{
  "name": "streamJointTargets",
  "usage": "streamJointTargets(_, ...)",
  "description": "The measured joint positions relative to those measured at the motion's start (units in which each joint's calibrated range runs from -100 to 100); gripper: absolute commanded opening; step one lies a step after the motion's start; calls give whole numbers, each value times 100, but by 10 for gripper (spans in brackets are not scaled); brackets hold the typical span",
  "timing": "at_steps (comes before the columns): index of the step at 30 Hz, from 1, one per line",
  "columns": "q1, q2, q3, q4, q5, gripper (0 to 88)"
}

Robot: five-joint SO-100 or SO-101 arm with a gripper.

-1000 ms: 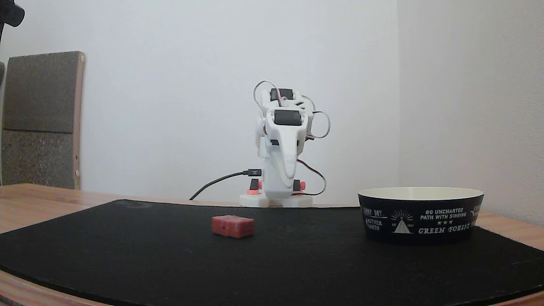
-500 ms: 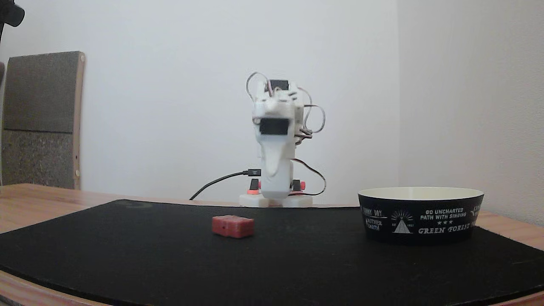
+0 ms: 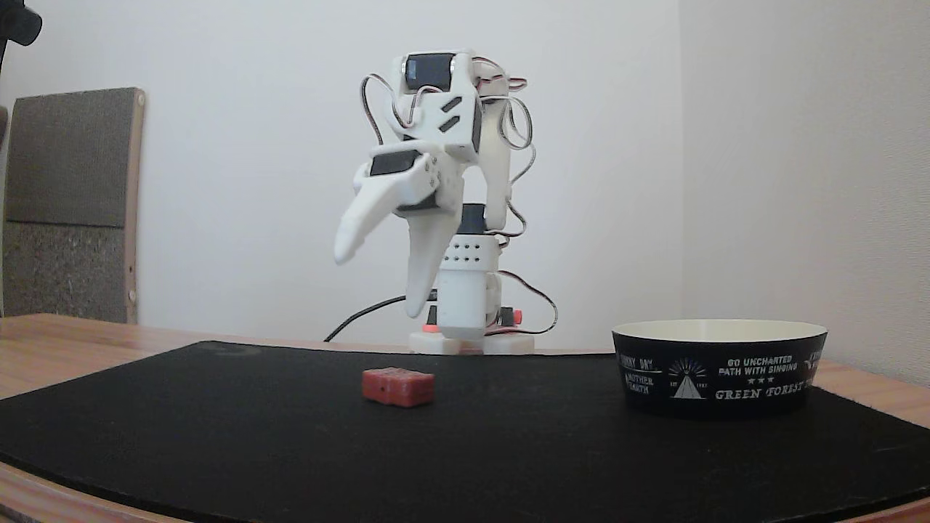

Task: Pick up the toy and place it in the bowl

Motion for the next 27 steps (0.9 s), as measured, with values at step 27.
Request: streamJointTargets(27,-175,3764,-3354,1283,-607,421)
